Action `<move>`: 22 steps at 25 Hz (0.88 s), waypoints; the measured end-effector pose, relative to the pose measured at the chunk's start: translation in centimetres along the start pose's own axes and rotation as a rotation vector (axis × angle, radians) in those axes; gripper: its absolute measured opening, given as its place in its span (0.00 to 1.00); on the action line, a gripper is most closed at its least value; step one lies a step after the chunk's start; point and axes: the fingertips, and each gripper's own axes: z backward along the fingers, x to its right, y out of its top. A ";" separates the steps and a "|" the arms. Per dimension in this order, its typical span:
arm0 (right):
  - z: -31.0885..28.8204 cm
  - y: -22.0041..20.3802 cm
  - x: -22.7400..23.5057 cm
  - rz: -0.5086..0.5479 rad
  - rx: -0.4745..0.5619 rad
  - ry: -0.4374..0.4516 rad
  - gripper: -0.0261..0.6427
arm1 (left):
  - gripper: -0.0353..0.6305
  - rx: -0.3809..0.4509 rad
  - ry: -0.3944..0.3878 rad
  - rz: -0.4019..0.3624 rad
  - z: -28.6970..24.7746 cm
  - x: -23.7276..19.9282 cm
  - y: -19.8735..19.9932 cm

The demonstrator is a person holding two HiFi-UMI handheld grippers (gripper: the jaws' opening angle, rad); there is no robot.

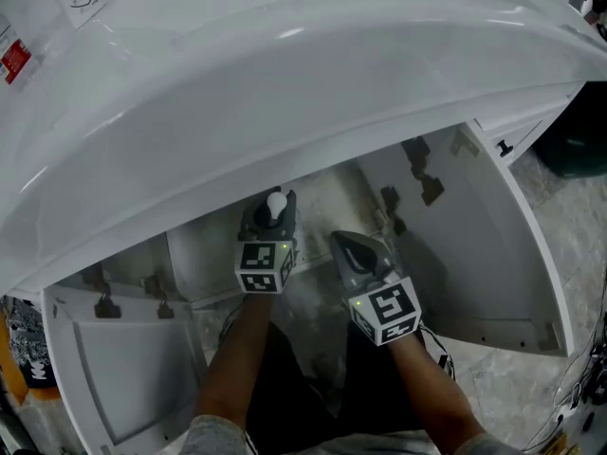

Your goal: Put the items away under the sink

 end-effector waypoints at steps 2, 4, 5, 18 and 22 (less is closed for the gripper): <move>0.3 0.1 0.1 0.001 0.000 -0.001 0.03 | 0.20 -0.021 0.015 0.005 -0.9 -0.4 -0.6; 0.7 0.0 0.1 -0.004 0.001 0.000 0.03 | 0.20 -0.035 0.032 0.017 -1.2 -0.9 -1.2; 0.8 0.0 0.2 -0.006 0.000 -0.002 0.03 | 0.20 -0.036 0.033 0.016 -1.3 -1.0 -1.3; 1.5 0.0 0.4 -0.019 -0.002 -0.006 0.03 | 0.21 -0.007 0.025 0.014 -1.8 -0.6 -1.5; 1.4 0.2 0.3 -0.022 0.004 -0.001 0.03 | 0.39 -0.006 -0.009 0.027 -1.8 -0.4 -1.2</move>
